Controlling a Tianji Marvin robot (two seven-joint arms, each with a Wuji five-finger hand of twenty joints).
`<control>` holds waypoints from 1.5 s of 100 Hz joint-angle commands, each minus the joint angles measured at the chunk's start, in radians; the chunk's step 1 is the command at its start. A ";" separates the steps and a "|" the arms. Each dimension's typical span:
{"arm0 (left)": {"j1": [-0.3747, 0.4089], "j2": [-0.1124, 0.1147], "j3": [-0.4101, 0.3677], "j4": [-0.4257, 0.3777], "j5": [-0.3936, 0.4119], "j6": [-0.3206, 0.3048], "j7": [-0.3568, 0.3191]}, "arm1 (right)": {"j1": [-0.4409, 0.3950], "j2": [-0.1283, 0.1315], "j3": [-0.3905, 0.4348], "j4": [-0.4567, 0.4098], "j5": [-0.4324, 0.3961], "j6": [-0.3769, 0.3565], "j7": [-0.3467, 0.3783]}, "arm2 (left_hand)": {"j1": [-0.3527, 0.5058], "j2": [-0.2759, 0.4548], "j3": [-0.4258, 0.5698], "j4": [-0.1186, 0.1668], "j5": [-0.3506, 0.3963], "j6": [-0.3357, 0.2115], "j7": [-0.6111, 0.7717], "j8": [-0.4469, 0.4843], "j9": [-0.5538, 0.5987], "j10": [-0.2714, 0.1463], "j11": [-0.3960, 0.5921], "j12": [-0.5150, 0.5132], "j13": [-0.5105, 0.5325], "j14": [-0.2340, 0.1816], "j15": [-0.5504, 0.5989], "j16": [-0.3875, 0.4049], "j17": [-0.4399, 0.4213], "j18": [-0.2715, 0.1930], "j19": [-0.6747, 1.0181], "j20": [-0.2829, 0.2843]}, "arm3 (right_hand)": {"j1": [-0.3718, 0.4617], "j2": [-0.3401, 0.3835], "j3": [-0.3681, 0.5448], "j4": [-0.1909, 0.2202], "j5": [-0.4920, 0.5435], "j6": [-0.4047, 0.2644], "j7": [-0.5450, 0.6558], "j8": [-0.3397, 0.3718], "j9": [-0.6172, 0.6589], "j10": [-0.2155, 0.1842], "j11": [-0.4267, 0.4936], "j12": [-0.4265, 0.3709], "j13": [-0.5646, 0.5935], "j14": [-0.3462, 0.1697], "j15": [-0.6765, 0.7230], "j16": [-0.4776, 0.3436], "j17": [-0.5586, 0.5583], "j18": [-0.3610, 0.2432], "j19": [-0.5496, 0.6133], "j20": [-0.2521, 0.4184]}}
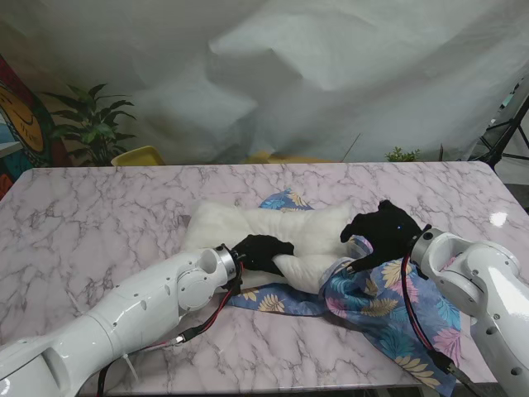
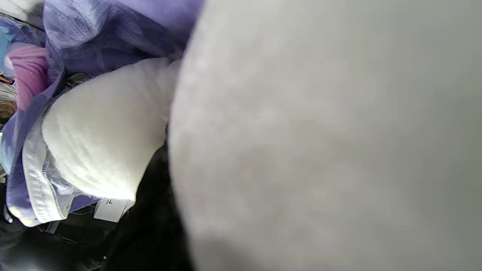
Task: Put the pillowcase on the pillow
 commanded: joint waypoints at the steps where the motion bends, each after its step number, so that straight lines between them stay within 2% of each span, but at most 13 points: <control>1: 0.019 0.005 0.013 0.018 0.002 0.006 -0.032 | -0.032 0.004 0.014 -0.034 -0.040 -0.005 0.027 | 0.086 0.204 0.056 0.077 0.007 0.030 -0.003 0.000 0.089 -0.006 0.104 0.021 0.119 -0.078 0.137 0.014 0.020 0.026 0.038 0.005 | -0.039 -0.010 0.025 0.018 -0.045 0.039 -0.024 -0.020 -0.045 0.022 -0.024 -0.009 -0.026 0.027 -0.058 -0.016 -0.023 0.042 -0.023 -0.016; 29: 0.015 -0.002 0.018 0.028 0.003 0.002 -0.018 | -0.045 0.014 0.007 -0.034 -0.172 0.006 0.032 | 0.086 0.204 0.054 0.076 0.006 0.026 -0.002 0.001 0.087 -0.008 0.103 0.021 0.118 -0.078 0.137 0.014 0.019 0.025 0.037 0.005 | 0.189 -0.132 0.003 0.046 -0.039 0.023 -0.015 0.020 -0.049 0.019 0.022 -0.014 0.001 0.010 -0.038 -0.038 0.025 0.047 0.014 -0.057; 46: 0.013 -0.004 0.020 0.034 0.003 0.001 -0.015 | 0.022 0.023 -0.046 0.081 -0.179 -0.003 -0.119 | 0.086 0.204 0.053 0.077 0.007 0.024 -0.002 0.001 0.086 -0.007 0.102 0.021 0.117 -0.077 0.136 0.014 0.017 0.024 0.038 0.006 | 0.383 -0.162 -0.081 0.057 0.194 -0.259 0.174 0.114 0.143 -0.044 0.084 0.004 0.134 -0.034 0.012 -0.022 0.108 0.040 0.076 -0.082; 50: 0.013 -0.005 0.020 0.036 0.002 0.000 -0.015 | 0.043 0.023 -0.061 0.112 -0.161 -0.014 -0.142 | 0.086 0.205 0.053 0.077 0.007 0.023 -0.002 0.000 0.086 -0.008 0.102 0.021 0.115 -0.077 0.136 0.013 0.017 0.025 0.038 0.006 | 0.493 -0.133 -0.256 0.018 0.279 -0.357 0.295 0.013 0.218 -0.068 0.085 0.022 0.172 -0.040 0.019 -0.011 0.121 0.043 0.087 -0.089; 54: 0.012 -0.005 0.021 0.036 0.001 0.000 -0.015 | 0.064 0.023 -0.079 0.146 -0.138 -0.019 -0.178 | 0.086 0.205 0.053 0.077 0.007 0.023 -0.002 0.000 0.086 -0.008 0.102 0.021 0.113 -0.076 0.135 0.014 0.017 0.025 0.038 0.006 | 0.675 -0.048 -0.621 0.094 0.373 -0.450 0.414 -0.049 0.296 -0.092 0.092 0.037 0.211 -0.052 0.032 0.003 0.131 0.044 0.096 -0.088; 68: 0.013 -0.005 0.020 0.039 -0.001 -0.006 -0.016 | 0.101 0.017 -0.107 0.181 -0.088 -0.014 -0.194 | 0.086 0.205 0.051 0.077 0.006 0.019 -0.002 0.000 0.083 -0.008 0.101 0.021 0.111 -0.075 0.136 0.014 0.012 0.024 0.037 0.006 | 0.836 -0.002 -0.701 0.084 0.477 -0.375 0.533 0.035 0.589 -0.130 0.152 0.091 0.519 -0.023 0.162 0.086 0.287 0.123 0.203 -0.036; 71: 0.013 -0.005 0.020 0.040 -0.001 -0.008 -0.015 | 0.099 0.012 -0.106 0.170 -0.060 0.010 -0.174 | 0.086 0.207 0.051 0.078 0.006 0.018 -0.002 0.000 0.082 -0.008 0.100 0.021 0.109 -0.074 0.135 0.014 0.010 0.024 0.037 0.006 | 0.824 -0.099 -0.418 0.135 0.450 -0.317 0.591 0.022 0.606 -0.075 0.167 0.115 0.645 -0.018 0.258 0.125 0.422 0.110 0.278 -0.006; 75: 0.013 -0.006 0.020 0.041 -0.001 -0.011 -0.013 | 0.093 0.005 -0.102 0.153 -0.019 0.040 -0.120 | 0.086 0.205 0.050 0.077 0.006 0.018 -0.002 0.000 0.081 -0.008 0.099 0.021 0.107 -0.073 0.134 0.014 0.008 0.024 0.036 0.006 | 0.592 -0.283 0.288 -0.051 0.409 -0.254 0.640 0.021 0.576 -0.020 0.215 0.149 0.681 -0.024 0.428 0.195 0.570 0.065 0.357 0.006; 78: 0.013 -0.006 0.020 0.042 0.001 -0.013 -0.011 | 0.099 0.004 -0.108 0.161 -0.024 0.042 -0.140 | 0.086 0.205 0.050 0.077 0.005 0.014 -0.002 0.000 0.080 -0.008 0.098 0.020 0.106 -0.072 0.133 0.014 0.008 0.024 0.037 0.007 | 0.561 -0.317 0.408 -0.095 0.391 -0.235 0.668 0.017 0.557 -0.001 0.265 0.160 0.688 -0.049 0.519 0.220 0.656 0.021 0.396 -0.003; 91: 0.016 -0.007 0.018 0.045 0.005 -0.024 0.001 | 0.133 0.012 -0.152 0.202 -0.130 0.071 -0.368 | 0.086 0.206 0.048 0.078 0.004 0.011 -0.003 -0.002 0.079 -0.008 0.096 0.019 0.103 -0.071 0.130 0.013 0.004 0.022 0.035 0.007 | 0.559 -0.329 0.441 -0.102 0.309 -0.157 0.790 -0.002 0.514 0.084 0.529 0.220 0.692 -0.230 0.905 0.374 0.847 -0.124 0.462 -0.028; 108: 0.021 -0.004 0.014 0.039 0.011 -0.033 0.006 | 0.173 0.020 -0.216 0.252 -0.186 0.132 -0.566 | 0.086 0.208 0.046 0.078 0.004 0.006 -0.003 -0.003 0.077 -0.010 0.092 0.016 0.100 -0.070 0.127 0.012 0.001 0.022 0.033 0.007 | 0.527 -0.244 0.526 -0.128 0.270 -0.148 0.866 -0.004 0.584 0.074 0.550 0.241 0.692 -0.292 1.037 0.470 0.873 -0.148 0.472 -0.006; 127: 0.029 0.002 0.008 0.029 0.022 -0.045 0.014 | 0.193 0.020 -0.250 0.263 -0.217 0.211 -0.648 | 0.086 0.208 0.046 0.079 0.003 0.004 -0.004 -0.004 0.076 -0.010 0.092 0.015 0.098 -0.070 0.125 0.012 -0.002 0.022 0.031 0.008 | 0.586 -0.070 0.492 -0.155 0.189 -0.198 0.832 0.285 0.545 0.069 0.621 0.367 0.693 -0.348 1.124 0.556 0.871 -0.166 0.466 0.020; 150: 0.055 0.026 -0.022 -0.020 0.066 -0.050 0.031 | 0.215 0.015 -0.279 0.286 -0.229 0.317 -0.702 | 0.086 0.210 0.049 0.079 -0.004 -0.001 -0.003 -0.004 0.062 -0.012 0.093 0.016 0.081 -0.065 0.122 0.013 -0.021 0.021 0.024 0.009 | 0.605 -0.075 0.503 -0.159 0.208 -0.236 0.808 0.362 0.579 0.083 0.630 0.387 0.694 -0.357 1.184 0.599 0.883 -0.192 0.490 0.052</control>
